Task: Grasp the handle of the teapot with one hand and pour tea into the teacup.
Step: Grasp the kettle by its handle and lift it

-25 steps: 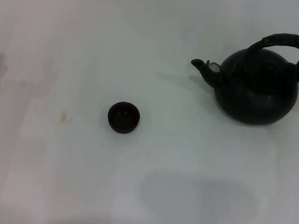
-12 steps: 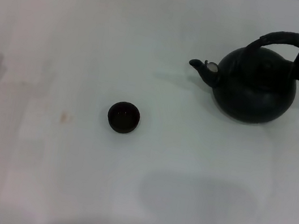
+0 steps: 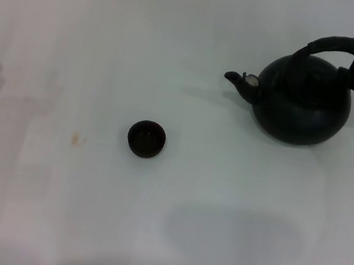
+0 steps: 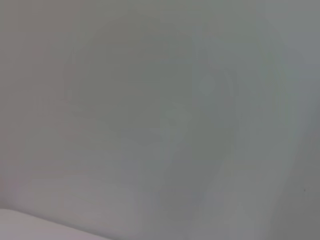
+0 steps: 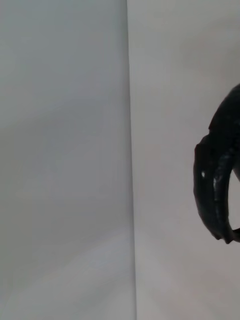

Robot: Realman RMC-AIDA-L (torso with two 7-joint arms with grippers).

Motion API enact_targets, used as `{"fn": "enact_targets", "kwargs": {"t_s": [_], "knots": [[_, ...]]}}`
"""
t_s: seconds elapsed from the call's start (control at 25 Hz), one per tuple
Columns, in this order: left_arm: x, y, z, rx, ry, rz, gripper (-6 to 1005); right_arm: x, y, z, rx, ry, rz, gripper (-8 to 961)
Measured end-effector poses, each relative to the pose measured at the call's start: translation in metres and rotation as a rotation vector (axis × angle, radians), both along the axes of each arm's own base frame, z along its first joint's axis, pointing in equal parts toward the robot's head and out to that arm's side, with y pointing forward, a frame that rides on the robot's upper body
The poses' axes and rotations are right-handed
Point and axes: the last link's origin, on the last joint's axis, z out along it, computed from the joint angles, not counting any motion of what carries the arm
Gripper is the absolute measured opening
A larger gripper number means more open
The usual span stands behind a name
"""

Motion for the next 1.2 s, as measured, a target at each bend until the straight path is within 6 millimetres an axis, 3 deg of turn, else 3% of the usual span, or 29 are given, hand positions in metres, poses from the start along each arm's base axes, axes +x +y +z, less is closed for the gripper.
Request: {"fn": "enact_targets", "kwargs": {"t_s": [0.08, 0.92, 1.2], "knots": [[-0.0011, -0.0007, 0.0005, 0.000, 0.004, 0.003, 860, 0.0001, 0.0003, 0.0002, 0.003, 0.001, 0.000, 464], [-0.0050, -0.0045, 0.0038, 0.021, 0.000, 0.023, 860, -0.0052, 0.0002, -0.0078, 0.009, 0.006, 0.046, 353], [-0.0046, -0.0045, 0.0041, 0.023, 0.000, 0.020, 860, -0.0006, -0.0008, -0.0071, 0.022, 0.025, 0.017, 214]]}}
